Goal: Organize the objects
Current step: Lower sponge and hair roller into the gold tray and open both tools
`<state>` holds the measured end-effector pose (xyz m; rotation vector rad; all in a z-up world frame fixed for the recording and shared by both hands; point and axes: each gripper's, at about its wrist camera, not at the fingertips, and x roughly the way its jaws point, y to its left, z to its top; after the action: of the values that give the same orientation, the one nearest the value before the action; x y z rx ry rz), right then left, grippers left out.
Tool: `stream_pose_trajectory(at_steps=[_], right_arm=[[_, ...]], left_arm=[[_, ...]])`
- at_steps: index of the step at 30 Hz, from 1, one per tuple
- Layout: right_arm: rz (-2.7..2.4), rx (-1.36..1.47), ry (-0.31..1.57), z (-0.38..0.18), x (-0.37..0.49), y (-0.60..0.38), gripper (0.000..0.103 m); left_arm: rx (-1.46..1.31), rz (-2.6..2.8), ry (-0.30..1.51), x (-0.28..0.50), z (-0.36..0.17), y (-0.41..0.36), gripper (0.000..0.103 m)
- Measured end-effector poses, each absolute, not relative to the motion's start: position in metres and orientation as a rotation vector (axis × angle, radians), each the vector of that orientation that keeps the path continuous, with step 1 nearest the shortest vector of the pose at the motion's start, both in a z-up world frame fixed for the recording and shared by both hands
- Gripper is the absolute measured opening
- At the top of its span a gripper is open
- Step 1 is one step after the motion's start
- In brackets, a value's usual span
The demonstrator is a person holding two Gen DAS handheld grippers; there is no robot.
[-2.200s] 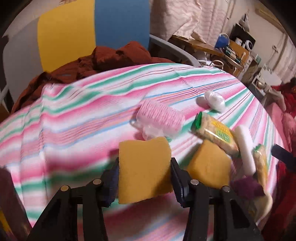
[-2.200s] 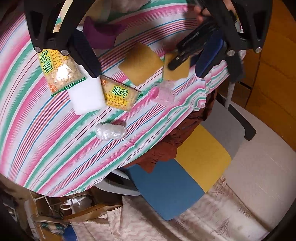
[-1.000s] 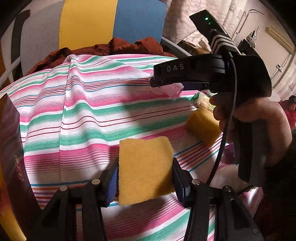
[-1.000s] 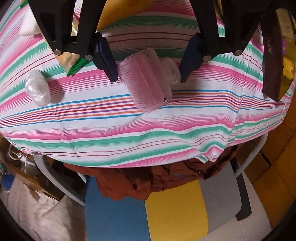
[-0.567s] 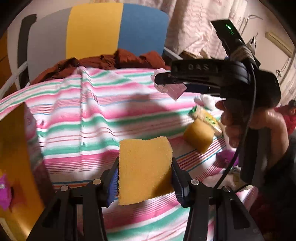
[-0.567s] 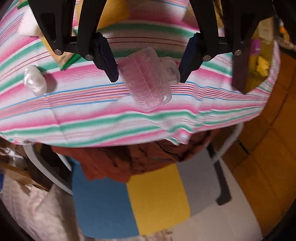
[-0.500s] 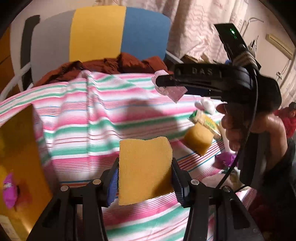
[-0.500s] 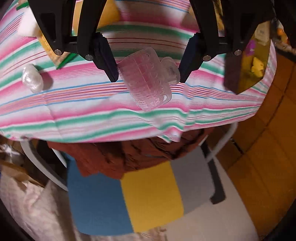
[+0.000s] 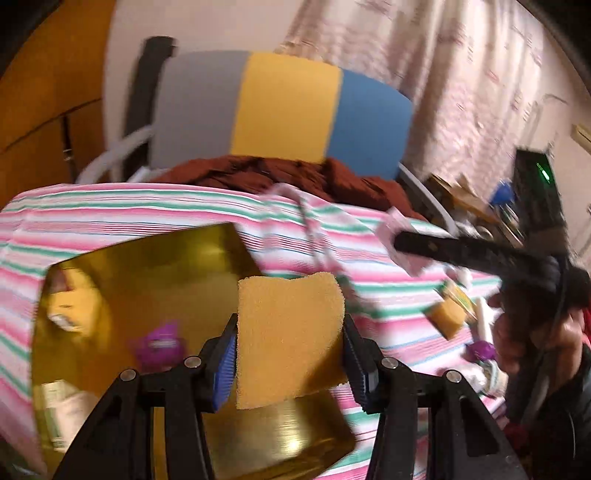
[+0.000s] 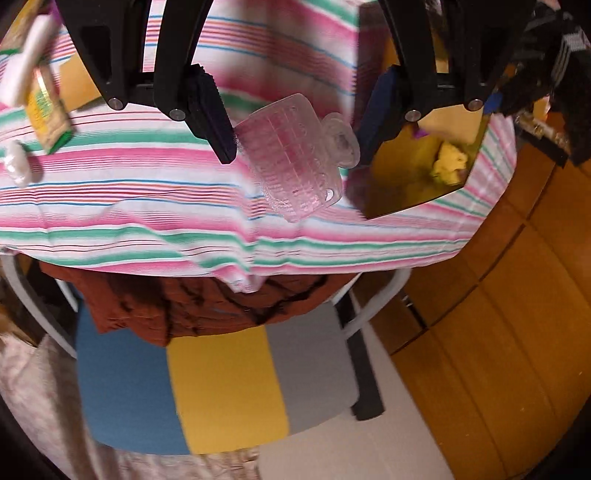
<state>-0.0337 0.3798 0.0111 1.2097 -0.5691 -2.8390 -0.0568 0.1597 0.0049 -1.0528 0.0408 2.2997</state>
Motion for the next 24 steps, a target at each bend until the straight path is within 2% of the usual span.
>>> stream_pose_trajectory(at_steps=[12,13,14,15,17,24], right_arm=[[-2.642,1.170,-0.447,0.026,-0.094,0.242,0.069],[-2.626,1.163,-0.449,0.028,-0.098,0.232,0.076],[-2.619,1.162,-0.460,0.029,-0.102,0.224,0.089],[-2.620,1.151,-0.476,0.031,-0.104,0.218,0.094],[-2.615,1.133,-0.479,0.033,-0.101,0.212,0.096],[-2.721,1.162,-0.341,0.030,-0.063,0.208,0.099]], left_arm=[[-1.152,2.583,-0.059,-0.100,-0.010,0.040,0.055],[-1.166,2.587,-0.056,-0.101,-0.014,0.037,0.058],[-1.192,2.590,-0.050,-0.102,-0.018,0.034,0.058],[-1.214,2.593,-0.061,-0.103,-0.022,0.028,0.059],[-1.228,2.597,-0.073,-0.102,-0.027,0.019,0.070],[-1.209,2.600,-0.193,-0.095,-0.027,-0.001,0.069]])
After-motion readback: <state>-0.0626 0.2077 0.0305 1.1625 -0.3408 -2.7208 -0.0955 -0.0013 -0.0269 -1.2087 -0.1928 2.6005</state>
